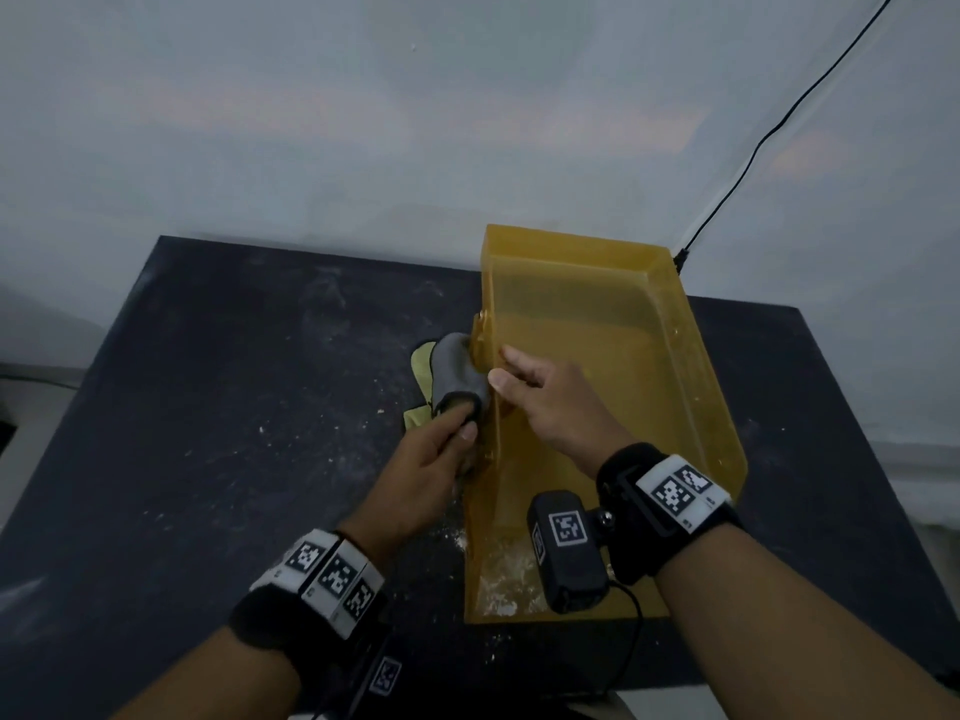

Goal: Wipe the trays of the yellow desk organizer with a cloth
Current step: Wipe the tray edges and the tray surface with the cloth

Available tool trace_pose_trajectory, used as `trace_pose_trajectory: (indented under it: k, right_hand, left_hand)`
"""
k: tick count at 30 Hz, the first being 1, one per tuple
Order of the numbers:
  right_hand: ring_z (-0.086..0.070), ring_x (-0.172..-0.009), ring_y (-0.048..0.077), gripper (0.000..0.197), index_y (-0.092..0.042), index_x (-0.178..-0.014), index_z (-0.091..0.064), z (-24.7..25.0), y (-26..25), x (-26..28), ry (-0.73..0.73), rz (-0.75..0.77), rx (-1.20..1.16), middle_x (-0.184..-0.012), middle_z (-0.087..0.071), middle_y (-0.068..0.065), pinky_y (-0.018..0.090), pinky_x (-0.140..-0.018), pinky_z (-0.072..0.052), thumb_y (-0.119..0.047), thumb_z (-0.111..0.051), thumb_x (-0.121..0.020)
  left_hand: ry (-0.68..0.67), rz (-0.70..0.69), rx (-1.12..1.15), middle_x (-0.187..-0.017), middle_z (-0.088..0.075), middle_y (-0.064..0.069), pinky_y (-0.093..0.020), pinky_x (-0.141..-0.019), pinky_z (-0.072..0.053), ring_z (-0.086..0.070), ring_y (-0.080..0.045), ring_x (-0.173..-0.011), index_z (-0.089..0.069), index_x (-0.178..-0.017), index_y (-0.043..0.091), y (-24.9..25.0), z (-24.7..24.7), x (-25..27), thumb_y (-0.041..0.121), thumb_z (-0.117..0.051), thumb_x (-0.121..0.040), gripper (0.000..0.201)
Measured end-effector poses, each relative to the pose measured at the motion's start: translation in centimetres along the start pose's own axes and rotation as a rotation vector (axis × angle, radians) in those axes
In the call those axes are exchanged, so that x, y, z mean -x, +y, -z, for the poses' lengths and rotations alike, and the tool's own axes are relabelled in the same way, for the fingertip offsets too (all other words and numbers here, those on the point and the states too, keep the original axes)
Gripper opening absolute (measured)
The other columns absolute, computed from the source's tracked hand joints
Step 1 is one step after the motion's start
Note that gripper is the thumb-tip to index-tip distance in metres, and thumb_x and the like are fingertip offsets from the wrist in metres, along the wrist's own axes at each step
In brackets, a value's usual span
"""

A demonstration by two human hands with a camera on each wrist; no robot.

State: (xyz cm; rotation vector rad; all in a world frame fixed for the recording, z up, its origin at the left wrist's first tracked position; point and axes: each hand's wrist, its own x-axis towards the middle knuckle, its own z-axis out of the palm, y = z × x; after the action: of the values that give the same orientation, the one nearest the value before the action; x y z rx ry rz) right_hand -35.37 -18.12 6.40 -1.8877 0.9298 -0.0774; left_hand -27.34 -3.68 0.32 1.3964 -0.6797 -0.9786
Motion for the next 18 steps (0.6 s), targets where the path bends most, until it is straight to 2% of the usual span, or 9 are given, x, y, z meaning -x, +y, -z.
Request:
trace_pose_trajectory:
  k: [2,4,6,8,11,13,15,17,18]
  right_hand:
    - [-0.051,-0.132,0.012,0.057,-0.013,-0.151,-0.042,0.0,-0.1,0.0,0.0,-0.017,-0.014,-0.15,-0.051,0.003,0.031,-0.112,-0.041,-0.032,-0.06,-0.1]
    - [-0.057,-0.125,0.011,0.057,-0.016,-0.151,-0.043,-0.1,0.0,-0.1,0.019,-0.019,0.003,-0.146,-0.055,0.002,0.037,-0.11,-0.046,-0.034,-0.06,-0.1]
    - [-0.058,-0.12,0.008,0.056,-0.017,-0.151,-0.044,-0.4,0.0,0.1,0.03,-0.017,0.004,-0.144,-0.057,0.001,0.039,-0.109,-0.047,-0.036,-0.059,-0.1]
    - [-0.053,-0.13,0.013,0.056,-0.017,-0.151,-0.043,-0.6,0.2,0.4,0.032,-0.014,-0.007,-0.15,-0.051,0.001,0.04,-0.111,-0.046,-0.036,-0.058,-0.1]
    - [-0.047,-0.137,0.015,0.056,-0.016,-0.152,-0.042,-0.8,0.3,0.7,0.035,-0.014,-0.022,-0.154,-0.046,0.001,0.039,-0.113,-0.043,-0.035,-0.057,-0.101]
    - [-0.047,-0.137,0.015,0.056,-0.015,-0.152,-0.042,-0.8,0.3,0.7,0.037,-0.015,-0.031,-0.154,-0.046,0.001,0.038,-0.114,-0.042,-0.034,-0.057,-0.101]
    - [-0.049,-0.136,0.016,0.056,-0.015,-0.151,-0.042,-0.9,0.4,0.7,0.043,-0.016,-0.036,-0.154,-0.047,0.002,0.039,-0.113,-0.043,-0.035,-0.058,-0.101]
    - [-0.048,-0.137,0.015,0.056,-0.015,-0.151,-0.042,-1.1,0.5,0.8,0.044,-0.022,-0.049,-0.153,-0.047,0.002,0.039,-0.114,-0.042,-0.035,-0.058,-0.101]
    - [-0.048,-0.137,0.015,0.057,-0.015,-0.151,-0.042,-1.2,0.6,0.8,0.043,-0.026,-0.061,-0.153,-0.048,0.002,0.038,-0.115,-0.041,-0.034,-0.058,-0.101]
  left_hand:
    - [-0.006,0.025,-0.084,-0.106,-0.059,0.022,-0.008,-0.084,-0.046,-0.055,0.008,-0.098,-0.045,-0.133,0.029,-0.6,0.1,1.8,0.017,-0.045,-0.102,0.033]
    - [-0.027,0.032,-0.143,-0.123,-0.051,0.027,-0.004,-0.093,-0.041,-0.048,0.02,-0.111,-0.038,-0.132,0.035,-1.0,0.2,3.4,0.021,-0.047,-0.101,0.035]
    - [-0.042,0.016,-0.201,-0.131,-0.051,0.024,-0.01,-0.102,-0.04,-0.045,0.02,-0.118,-0.039,-0.134,0.035,-1.5,0.5,4.5,0.028,-0.048,-0.098,0.038]
    - [-0.045,-0.02,-0.287,-0.13,-0.056,0.02,-0.016,-0.102,-0.044,-0.051,0.013,-0.119,-0.043,-0.138,0.031,-1.6,0.9,5.3,0.03,-0.048,-0.098,0.04]
    - [-0.064,-0.106,-0.414,-0.117,-0.067,0.013,-0.024,-0.091,-0.052,-0.063,-0.002,-0.107,-0.049,-0.139,0.025,-1.1,1.5,5.9,0.025,-0.047,-0.101,0.038]
    - [-0.097,-0.178,-0.45,-0.119,-0.064,0.021,-0.017,-0.092,-0.05,-0.061,0.004,-0.11,-0.049,-0.139,0.026,-0.6,1.5,6.6,0.028,-0.046,-0.101,0.038]
    - [-0.136,-0.188,-0.432,-0.123,-0.057,0.03,-0.011,-0.095,-0.045,-0.055,0.012,-0.115,-0.046,-0.135,0.033,-0.6,1.3,7.3,0.033,-0.045,-0.099,0.037]
    - [-0.199,-0.137,-0.4,-0.124,-0.061,0.028,-0.016,-0.098,-0.047,-0.057,0.008,-0.117,-0.051,-0.131,0.037,-1.4,1.6,8.3,0.033,-0.047,-0.097,0.034]
    - [-0.243,-0.104,-0.403,-0.124,-0.065,0.023,-0.022,-0.099,-0.049,-0.059,0.003,-0.116,-0.057,-0.13,0.034,-1.9,1.9,8.7,0.031,-0.049,-0.099,0.032]
